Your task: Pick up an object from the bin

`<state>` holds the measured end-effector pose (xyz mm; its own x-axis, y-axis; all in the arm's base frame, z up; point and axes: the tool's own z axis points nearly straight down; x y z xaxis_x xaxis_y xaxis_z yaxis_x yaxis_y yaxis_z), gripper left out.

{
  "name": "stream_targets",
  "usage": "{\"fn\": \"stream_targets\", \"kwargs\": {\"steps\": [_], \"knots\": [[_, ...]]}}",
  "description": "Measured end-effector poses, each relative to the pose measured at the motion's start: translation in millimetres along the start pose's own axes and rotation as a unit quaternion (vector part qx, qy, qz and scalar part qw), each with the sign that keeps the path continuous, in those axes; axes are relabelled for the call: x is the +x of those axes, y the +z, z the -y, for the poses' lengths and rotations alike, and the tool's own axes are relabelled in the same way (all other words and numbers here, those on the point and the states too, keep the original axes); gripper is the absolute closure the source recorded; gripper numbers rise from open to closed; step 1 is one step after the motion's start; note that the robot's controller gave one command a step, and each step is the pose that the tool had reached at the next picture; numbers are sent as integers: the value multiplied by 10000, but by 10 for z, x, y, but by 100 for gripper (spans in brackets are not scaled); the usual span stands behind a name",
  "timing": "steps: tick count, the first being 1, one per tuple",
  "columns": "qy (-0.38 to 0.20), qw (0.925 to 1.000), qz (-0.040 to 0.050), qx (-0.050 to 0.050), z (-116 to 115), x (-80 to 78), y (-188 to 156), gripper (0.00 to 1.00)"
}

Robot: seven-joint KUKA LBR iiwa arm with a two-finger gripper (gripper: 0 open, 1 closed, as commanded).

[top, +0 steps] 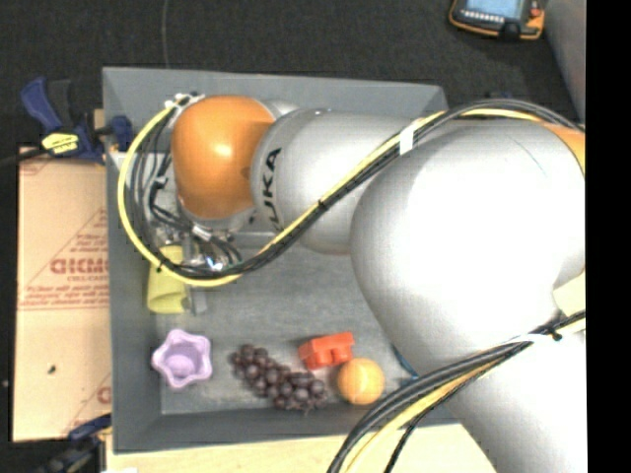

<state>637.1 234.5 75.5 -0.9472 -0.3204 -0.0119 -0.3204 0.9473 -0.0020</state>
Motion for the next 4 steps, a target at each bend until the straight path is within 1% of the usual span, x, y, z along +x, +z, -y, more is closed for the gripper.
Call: {"fn": "stream_targets", "kwargs": {"steps": [1, 2, 3, 4], "knots": [[-2125, 9771, 36, -2, 25, 30, -271, 0], [-2905, 9569, 6, 25, 20, 51, 29, 0], [-382, 9992, 78, -18, 186, -93, 28, 100], [-380, 9992, 77, -19, 186, -92, 25, 100]]}}
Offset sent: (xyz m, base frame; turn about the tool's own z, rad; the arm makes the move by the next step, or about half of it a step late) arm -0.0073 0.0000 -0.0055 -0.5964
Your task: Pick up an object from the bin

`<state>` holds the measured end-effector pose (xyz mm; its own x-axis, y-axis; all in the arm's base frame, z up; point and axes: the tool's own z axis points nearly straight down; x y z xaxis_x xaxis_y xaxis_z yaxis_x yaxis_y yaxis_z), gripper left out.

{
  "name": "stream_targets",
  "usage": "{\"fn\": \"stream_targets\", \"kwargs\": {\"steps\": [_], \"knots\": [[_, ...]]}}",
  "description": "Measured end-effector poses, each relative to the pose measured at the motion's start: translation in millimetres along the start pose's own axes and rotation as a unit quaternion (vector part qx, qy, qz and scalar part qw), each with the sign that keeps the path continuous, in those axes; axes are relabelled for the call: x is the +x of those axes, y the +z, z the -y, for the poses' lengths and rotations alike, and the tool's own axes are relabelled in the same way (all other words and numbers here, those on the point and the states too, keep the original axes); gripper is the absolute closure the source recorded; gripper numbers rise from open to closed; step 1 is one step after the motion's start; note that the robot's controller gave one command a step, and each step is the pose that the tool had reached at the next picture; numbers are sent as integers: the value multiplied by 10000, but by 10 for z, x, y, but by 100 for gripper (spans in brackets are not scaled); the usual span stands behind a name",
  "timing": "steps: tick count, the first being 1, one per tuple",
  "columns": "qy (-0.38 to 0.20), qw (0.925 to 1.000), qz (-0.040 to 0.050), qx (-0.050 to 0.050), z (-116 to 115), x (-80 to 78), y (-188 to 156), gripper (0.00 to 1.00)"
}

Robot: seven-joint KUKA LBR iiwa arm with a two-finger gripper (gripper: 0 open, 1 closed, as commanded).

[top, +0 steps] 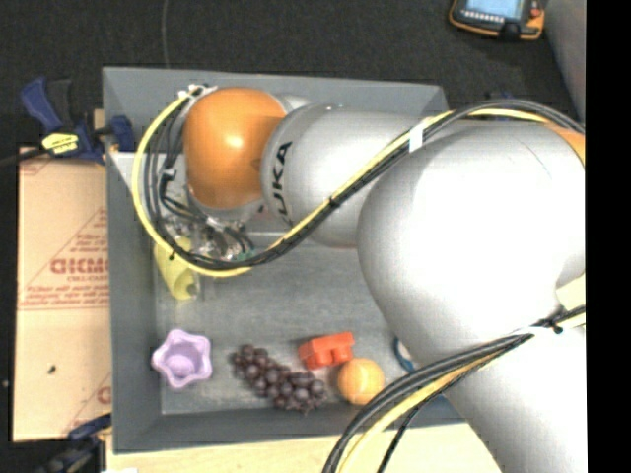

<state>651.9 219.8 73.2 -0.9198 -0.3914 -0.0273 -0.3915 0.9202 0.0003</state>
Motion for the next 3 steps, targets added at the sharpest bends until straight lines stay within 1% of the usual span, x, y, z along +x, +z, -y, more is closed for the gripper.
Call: {"fn": "stream_targets", "kwargs": {"steps": [1, 3], "knots": [[2, 10000, 3, -3, 4, 2, -106, 100], [7, 10000, 36, -3, 6, -15, -338, 100]]}}
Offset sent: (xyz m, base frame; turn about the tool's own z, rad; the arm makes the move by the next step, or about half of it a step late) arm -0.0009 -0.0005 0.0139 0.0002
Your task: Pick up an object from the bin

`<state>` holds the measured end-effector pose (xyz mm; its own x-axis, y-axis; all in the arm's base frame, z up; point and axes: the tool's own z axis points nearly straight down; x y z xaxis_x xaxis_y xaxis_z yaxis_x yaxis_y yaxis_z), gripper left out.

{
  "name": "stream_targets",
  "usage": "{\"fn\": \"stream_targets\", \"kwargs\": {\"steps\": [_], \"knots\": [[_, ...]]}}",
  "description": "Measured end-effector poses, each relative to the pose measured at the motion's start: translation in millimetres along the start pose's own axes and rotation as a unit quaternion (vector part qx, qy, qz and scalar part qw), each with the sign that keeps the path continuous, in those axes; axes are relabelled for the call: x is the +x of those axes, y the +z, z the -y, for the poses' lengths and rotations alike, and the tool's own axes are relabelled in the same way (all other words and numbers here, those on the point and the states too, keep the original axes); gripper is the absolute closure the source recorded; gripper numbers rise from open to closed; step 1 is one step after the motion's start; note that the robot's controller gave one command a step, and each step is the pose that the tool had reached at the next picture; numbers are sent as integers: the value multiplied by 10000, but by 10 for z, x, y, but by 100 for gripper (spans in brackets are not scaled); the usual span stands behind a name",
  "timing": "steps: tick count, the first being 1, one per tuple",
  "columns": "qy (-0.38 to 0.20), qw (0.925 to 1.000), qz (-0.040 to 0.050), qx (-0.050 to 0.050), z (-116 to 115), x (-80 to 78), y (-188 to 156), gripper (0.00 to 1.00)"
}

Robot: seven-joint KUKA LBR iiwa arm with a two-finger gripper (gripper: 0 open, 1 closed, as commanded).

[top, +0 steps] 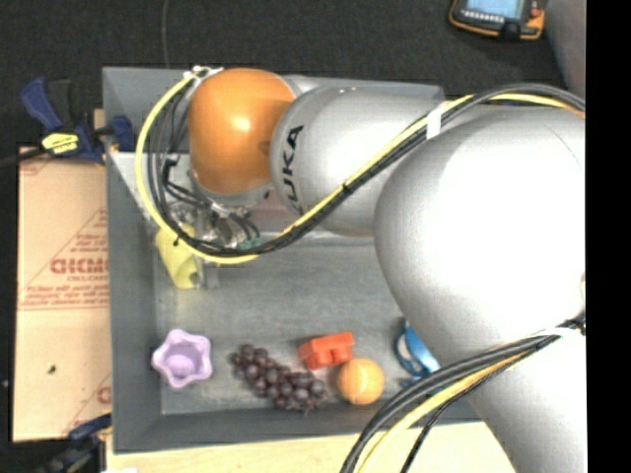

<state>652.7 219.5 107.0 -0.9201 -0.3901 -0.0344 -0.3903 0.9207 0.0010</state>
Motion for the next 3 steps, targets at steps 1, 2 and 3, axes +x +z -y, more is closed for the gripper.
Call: {"fn": "stream_targets", "kwargs": {"steps": [1, 2, 3], "knots": [[4, 10000, 12, 1, 3, -10, -261, 100], [6, 10000, 24, 4, 4, -24, -461, 100], [13, 10000, 59, 4, 8, -38, -569, 100]]}}
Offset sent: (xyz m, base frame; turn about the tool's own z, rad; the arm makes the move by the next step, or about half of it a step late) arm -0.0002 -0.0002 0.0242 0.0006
